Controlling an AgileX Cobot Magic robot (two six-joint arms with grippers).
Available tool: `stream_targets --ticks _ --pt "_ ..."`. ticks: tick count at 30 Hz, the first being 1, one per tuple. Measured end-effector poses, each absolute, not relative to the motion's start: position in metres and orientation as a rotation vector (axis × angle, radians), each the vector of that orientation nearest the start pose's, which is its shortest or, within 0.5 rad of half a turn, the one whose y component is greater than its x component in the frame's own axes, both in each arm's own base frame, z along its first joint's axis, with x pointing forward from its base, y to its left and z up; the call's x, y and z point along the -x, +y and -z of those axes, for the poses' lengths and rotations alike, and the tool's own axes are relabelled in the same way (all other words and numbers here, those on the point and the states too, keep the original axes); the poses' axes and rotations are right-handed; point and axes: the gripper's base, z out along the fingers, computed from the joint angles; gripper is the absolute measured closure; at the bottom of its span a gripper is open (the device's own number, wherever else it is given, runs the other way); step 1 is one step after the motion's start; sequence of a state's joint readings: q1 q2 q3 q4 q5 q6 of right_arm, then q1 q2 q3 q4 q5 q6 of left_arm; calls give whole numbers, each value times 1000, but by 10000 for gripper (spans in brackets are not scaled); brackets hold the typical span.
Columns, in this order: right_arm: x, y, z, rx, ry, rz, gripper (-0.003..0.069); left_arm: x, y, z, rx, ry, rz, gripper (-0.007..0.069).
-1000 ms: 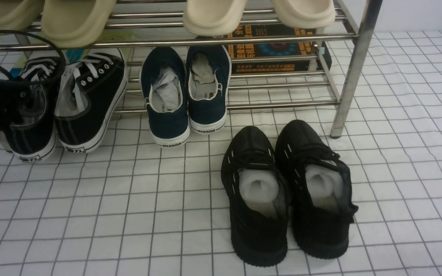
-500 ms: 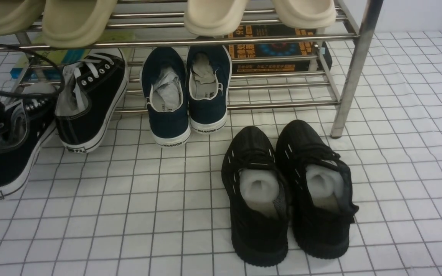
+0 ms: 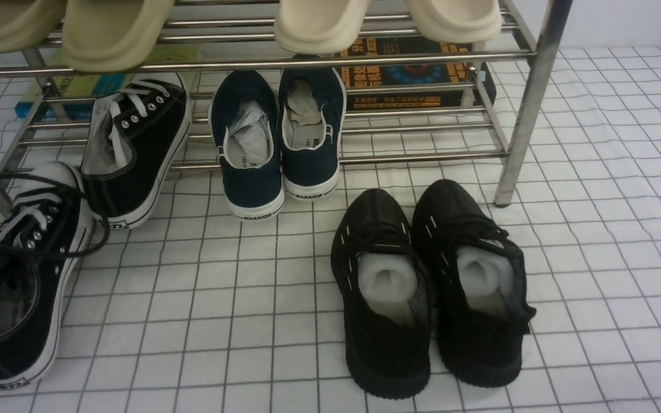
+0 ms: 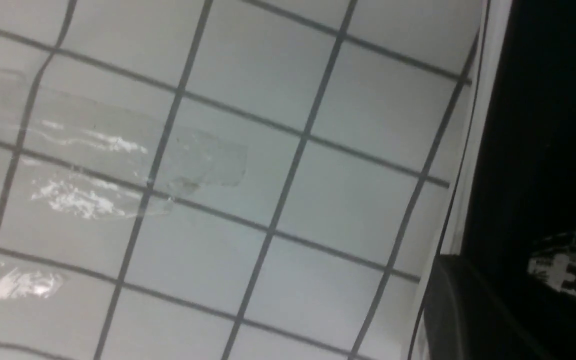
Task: Take the shoes off the shelf with your hand from the white checkered tablecloth.
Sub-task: 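Set the held shoe down on the floor in front of the rack with the left gripper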
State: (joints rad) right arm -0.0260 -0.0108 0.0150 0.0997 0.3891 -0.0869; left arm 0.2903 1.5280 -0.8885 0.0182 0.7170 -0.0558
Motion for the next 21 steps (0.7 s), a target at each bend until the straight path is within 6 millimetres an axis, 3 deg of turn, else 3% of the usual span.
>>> stream_targets --ticks 3,12,16,21 --pt "-52 2 -174 -3 1875 -21 420 -260 81 -204 462 2875 -103 596" --pt "-52 2 -174 -3 1875 -21 420 -259 85 -204 481 2863 -156 573" --pt "-52 2 -174 -3 1875 -21 420 -262 88 -209 470 2852 -189 504" --pt "-52 2 -174 -3 1875 -21 420 -276 94 -235 555 2771 -223 368"
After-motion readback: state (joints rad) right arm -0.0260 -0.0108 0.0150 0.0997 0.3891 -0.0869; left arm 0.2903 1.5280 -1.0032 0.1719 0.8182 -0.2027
